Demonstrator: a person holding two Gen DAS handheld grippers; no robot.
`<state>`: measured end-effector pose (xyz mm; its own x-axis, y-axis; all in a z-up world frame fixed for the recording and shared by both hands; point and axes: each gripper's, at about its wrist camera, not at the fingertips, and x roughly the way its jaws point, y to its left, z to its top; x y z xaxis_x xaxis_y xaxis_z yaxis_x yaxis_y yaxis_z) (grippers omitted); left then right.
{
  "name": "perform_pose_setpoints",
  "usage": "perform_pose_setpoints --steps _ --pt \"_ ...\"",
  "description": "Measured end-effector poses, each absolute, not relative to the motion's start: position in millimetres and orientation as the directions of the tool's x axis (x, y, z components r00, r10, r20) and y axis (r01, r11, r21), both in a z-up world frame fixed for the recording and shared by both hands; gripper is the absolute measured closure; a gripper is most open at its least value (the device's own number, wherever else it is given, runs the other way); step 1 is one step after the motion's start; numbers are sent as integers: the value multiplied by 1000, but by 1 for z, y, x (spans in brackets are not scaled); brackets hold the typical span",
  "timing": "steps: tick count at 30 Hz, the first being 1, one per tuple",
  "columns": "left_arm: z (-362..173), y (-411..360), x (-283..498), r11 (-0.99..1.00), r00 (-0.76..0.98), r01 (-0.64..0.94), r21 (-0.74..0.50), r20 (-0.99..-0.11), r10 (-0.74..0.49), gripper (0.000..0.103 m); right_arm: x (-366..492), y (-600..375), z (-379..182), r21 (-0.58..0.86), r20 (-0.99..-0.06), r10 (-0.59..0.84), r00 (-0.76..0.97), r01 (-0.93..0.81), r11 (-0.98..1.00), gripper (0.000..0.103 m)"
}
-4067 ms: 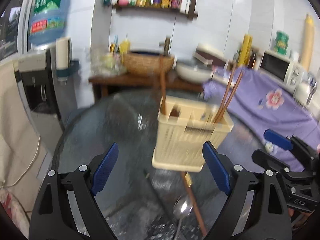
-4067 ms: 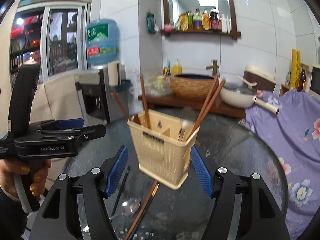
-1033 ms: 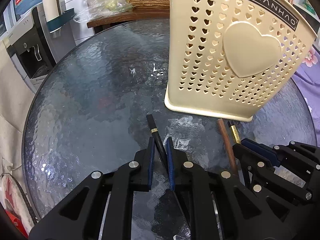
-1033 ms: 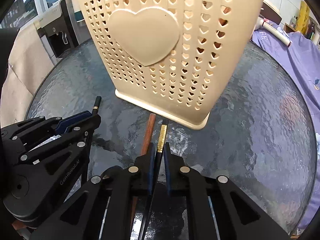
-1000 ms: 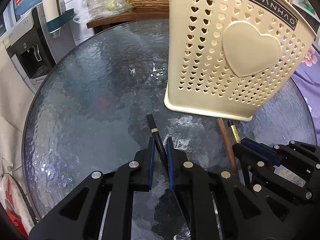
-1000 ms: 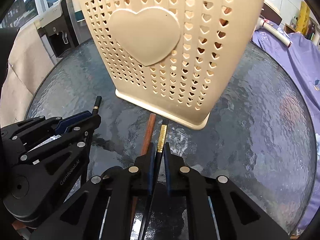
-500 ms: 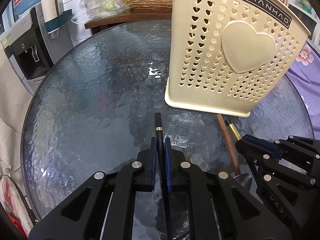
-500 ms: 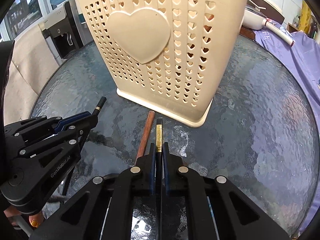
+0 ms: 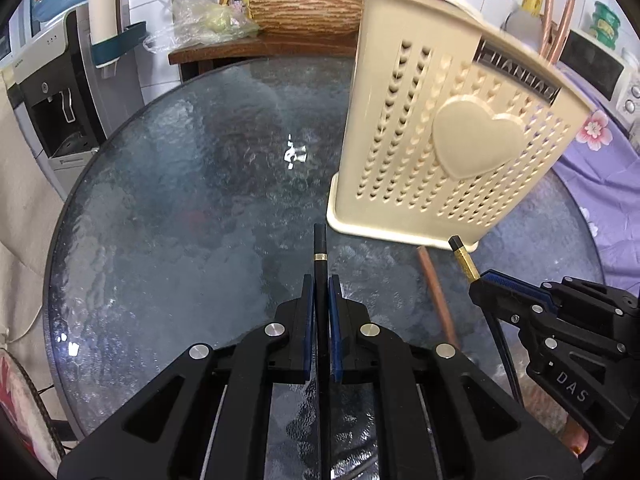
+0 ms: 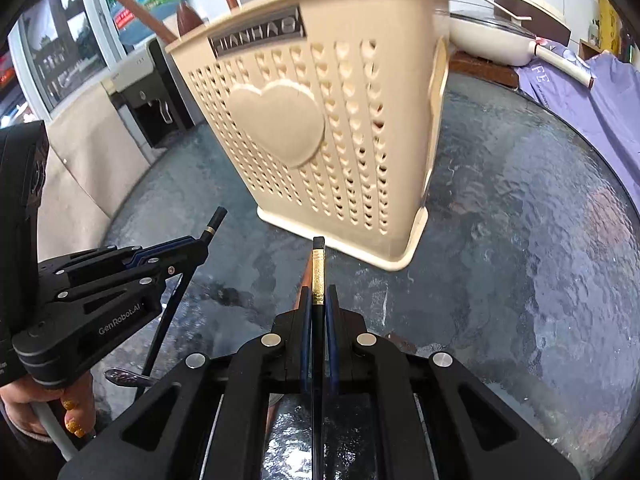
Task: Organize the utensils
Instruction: 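Lift both black chopsticks with the left and right tools toward the cream holder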
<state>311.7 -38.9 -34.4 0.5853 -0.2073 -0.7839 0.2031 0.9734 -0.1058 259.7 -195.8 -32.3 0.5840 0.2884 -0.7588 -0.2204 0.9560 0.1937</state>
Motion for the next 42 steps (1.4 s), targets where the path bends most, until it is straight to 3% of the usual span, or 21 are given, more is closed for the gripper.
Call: perform_pose_setpoints --steps 6,18,27,42 --pt "-7 -33 296 967 630 219 -127 -738 -240 96 250 -207 -12 268 -696 368 617 -253 930 96" --pt "50 -19 254 954 712 265 -143 -638 -294 95 209 -214 52 253 -557 447 700 -369 894 96" --pt "84 -19 221 940 751 323 -111 -575 -326 96 185 -225 77 254 -528 497 688 -431 866 96" --pt "96 -18 207 934 762 345 -93 -554 -336 96 166 -227 89 219 -524 500 690 -458 862 96"
